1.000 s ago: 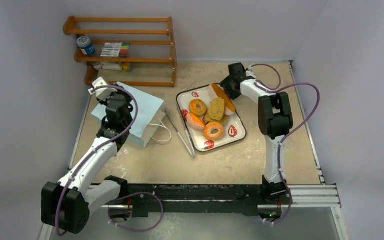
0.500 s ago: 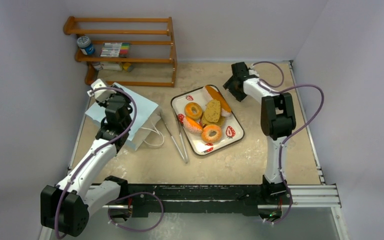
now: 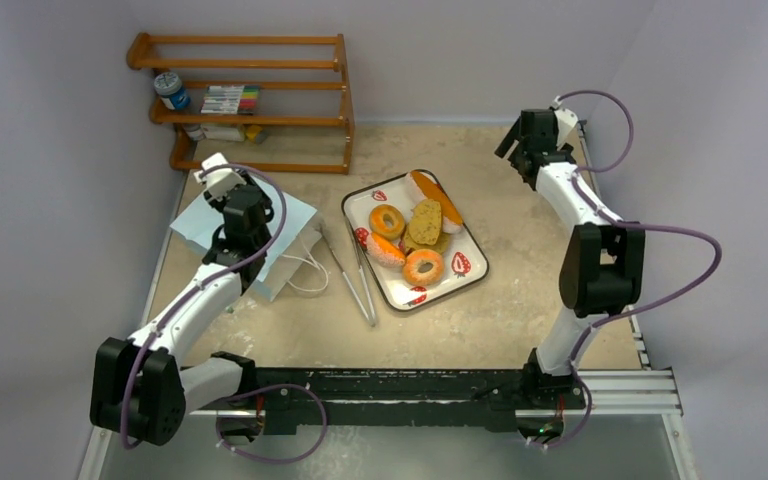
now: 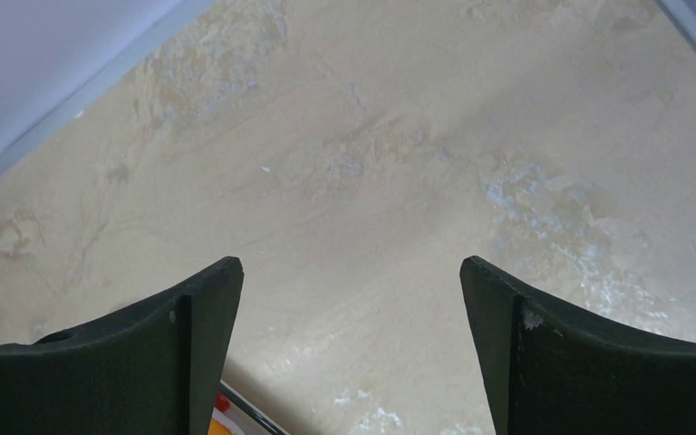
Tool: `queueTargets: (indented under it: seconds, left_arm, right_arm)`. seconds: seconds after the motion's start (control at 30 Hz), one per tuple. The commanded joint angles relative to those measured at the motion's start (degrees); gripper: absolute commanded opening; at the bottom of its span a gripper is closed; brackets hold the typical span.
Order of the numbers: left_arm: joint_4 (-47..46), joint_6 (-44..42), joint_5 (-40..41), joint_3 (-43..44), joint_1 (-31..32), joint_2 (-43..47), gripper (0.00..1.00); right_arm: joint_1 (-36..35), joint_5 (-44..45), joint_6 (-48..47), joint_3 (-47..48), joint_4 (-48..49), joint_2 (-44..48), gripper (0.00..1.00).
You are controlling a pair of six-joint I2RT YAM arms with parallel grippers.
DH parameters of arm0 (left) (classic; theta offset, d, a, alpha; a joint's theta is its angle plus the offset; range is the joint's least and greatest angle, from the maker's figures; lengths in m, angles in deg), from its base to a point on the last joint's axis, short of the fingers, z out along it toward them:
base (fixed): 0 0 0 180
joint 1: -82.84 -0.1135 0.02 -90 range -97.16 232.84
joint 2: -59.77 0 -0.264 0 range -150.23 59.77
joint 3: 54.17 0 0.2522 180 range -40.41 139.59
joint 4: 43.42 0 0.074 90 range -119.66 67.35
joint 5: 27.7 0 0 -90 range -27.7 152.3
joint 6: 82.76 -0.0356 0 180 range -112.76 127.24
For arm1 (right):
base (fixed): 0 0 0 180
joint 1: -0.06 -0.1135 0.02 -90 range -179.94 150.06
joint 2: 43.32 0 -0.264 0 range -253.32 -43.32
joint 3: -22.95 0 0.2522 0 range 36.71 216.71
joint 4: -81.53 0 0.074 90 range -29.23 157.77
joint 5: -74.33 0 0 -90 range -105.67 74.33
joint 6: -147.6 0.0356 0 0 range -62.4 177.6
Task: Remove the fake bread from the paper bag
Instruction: Reset both arms
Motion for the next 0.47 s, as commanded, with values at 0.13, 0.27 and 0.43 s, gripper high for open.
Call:
queueTargets:
  seconds: [0.13,0.27,0.43]
  left_arm:
    - [-4.5,-1.5,-3.7,-0.5,-3.0,-1.8,0.43]
    - [-5.2,-1.5,-3.5,-1.2,-3.4,-1.9,0.43]
    - [-5.8,-0.7,-3.4,-1.1,-3.4,-2.1,0.43]
  right_arm:
    - [-0.7,6.2,-4.5,-10.2,6.7,11.5,0.94]
    - [-0.9,7.8,-5.2,-14.0,8.5,15.9,0.94]
    - [-1.5,9.4,-8.7,-19.1,13.4,21.8,0.94]
